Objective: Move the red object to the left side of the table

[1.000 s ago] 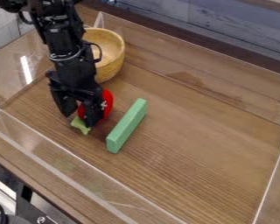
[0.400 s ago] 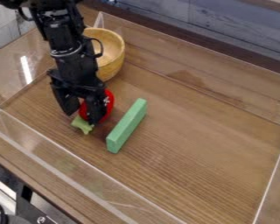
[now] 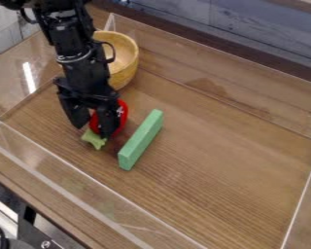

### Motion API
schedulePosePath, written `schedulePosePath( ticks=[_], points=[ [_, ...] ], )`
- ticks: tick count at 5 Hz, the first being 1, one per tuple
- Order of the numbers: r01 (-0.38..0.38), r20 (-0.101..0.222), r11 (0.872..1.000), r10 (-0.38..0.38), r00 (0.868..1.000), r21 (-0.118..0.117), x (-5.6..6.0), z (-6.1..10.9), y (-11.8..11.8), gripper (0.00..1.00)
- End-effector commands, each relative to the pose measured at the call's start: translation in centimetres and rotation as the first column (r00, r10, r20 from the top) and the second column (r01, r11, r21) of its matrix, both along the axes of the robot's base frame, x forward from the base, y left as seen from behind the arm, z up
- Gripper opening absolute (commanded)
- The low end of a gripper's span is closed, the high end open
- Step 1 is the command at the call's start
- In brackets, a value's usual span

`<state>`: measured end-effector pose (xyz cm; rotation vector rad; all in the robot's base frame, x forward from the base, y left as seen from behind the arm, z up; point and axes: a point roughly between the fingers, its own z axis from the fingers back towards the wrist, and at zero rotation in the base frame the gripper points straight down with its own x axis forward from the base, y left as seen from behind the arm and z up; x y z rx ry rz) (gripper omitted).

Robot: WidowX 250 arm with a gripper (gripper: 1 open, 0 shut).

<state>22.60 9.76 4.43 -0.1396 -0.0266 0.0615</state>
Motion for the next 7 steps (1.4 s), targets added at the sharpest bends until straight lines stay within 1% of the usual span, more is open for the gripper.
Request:
schedulePosePath(
  ticks=[1, 3, 4, 5, 7],
  points=[
    [-0.013, 0.063, 1.0, 0.011, 0.998, 0.025, 0.8, 1.8, 0.6, 1.0],
    [-0.017, 0.057, 1.0, 0.016, 0.998, 0.02, 0.8, 1.5, 0.6, 1.0],
    [-0.022, 0.054, 1.0, 0.021, 0.998, 0.02, 0.9, 1.3, 0.6, 0.0],
    [-0.028, 0.051, 0.999, 0.027, 0.998, 0.017, 0.9, 1.5, 0.6, 0.0],
    [-0.048, 0.045, 0.999, 0.047, 0.998, 0.006, 0.9, 2.5, 1.0, 0.0]
  ],
)
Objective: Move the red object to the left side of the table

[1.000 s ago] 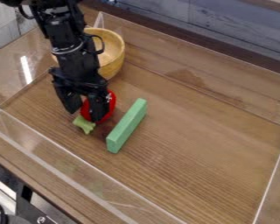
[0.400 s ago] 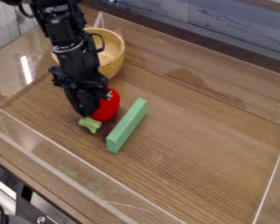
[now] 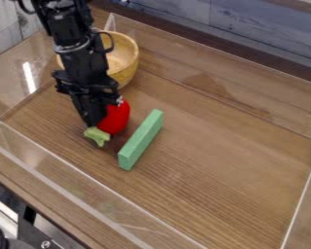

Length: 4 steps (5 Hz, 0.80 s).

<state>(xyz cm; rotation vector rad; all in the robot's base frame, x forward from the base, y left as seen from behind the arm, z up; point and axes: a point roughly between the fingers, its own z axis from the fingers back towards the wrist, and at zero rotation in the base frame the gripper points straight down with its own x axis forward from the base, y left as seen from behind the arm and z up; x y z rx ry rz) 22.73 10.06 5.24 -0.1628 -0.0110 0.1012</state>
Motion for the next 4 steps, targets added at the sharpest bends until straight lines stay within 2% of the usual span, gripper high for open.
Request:
schedulePosePath(
  ticks=[1, 2, 4],
  points=[
    [-0.021, 0.061, 0.999, 0.02, 0.998, 0.026, 0.8, 2.3, 0.8, 0.0],
    [-0.032, 0.063, 0.999, 0.03, 0.998, 0.021, 0.9, 3.1, 1.0, 0.0],
    [-0.059, 0.108, 0.998, 0.057, 0.993, 0.011, 1.8, 5.8, 2.2, 0.0]
  ],
)
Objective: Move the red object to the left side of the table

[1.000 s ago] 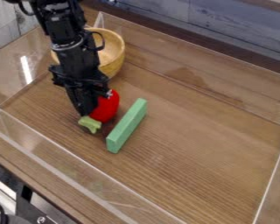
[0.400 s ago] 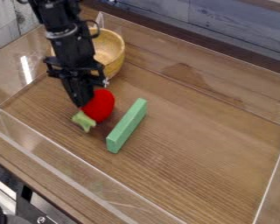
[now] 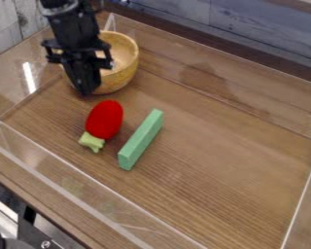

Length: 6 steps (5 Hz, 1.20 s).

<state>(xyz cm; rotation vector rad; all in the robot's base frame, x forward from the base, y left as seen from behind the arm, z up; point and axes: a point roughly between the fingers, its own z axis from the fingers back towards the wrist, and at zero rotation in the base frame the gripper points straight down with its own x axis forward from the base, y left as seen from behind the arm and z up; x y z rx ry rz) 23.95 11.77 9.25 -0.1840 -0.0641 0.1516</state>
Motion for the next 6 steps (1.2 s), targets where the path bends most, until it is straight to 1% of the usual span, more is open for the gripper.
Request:
schedulePosePath(
  ticks=[1, 2, 5, 6],
  points=[
    [-0.034, 0.081, 0.999, 0.031, 0.996, 0.029, 1.2, 3.2, 2.1, 0.0],
    [-0.039, 0.082, 0.999, 0.036, 0.996, 0.035, 1.5, 2.7, 2.7, 0.0],
    [-0.027, 0.046, 0.998, 0.025, 0.999, 0.052, 1.4, 0.2, 2.5, 0.0],
    [-0.029, 0.04, 0.998, 0.027, 0.999, 0.056, 1.4, -0.6, 2.9, 0.0]
  ],
)
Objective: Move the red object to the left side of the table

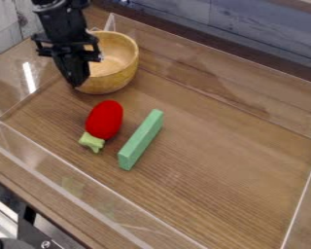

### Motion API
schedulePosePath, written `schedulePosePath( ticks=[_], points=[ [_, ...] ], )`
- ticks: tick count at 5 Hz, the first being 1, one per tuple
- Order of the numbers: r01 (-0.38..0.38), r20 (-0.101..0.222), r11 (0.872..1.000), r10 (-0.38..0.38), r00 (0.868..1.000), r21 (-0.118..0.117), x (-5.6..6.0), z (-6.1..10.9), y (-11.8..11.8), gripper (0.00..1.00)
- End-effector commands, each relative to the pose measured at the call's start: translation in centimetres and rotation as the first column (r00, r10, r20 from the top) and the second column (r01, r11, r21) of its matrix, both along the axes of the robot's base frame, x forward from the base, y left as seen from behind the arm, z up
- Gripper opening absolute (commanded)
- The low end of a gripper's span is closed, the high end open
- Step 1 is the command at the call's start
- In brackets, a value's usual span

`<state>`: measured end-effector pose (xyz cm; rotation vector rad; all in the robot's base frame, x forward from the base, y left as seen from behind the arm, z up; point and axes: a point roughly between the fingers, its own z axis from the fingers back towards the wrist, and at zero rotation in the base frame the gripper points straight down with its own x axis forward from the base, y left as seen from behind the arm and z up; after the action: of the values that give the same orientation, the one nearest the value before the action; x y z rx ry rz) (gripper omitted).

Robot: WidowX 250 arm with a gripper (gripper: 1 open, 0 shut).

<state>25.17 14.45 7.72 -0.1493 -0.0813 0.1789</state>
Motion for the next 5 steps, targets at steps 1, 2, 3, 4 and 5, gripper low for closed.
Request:
schedulePosePath(
  ticks=[1, 2, 3, 4, 5],
  points=[
    [0.002, 0.024, 1.0, -0.002, 1.0, 0.023, 0.4, 0.4, 0.5, 0.0],
    [0.0, 0.023, 1.0, 0.0, 1.0, 0.025, 0.6, 0.0, 1.0, 0.0],
    [0.004, 0.019, 1.0, -0.004, 1.0, 0.026, 0.7, -0.4, 1.0, 0.0],
    [0.008, 0.013, 1.0, -0.008, 1.0, 0.027, 0.7, -0.9, 1.0, 0.0],
    [0.011, 0.008, 1.0, -0.011, 1.0, 0.027, 0.8, -1.2, 1.0, 0.0]
  ],
)
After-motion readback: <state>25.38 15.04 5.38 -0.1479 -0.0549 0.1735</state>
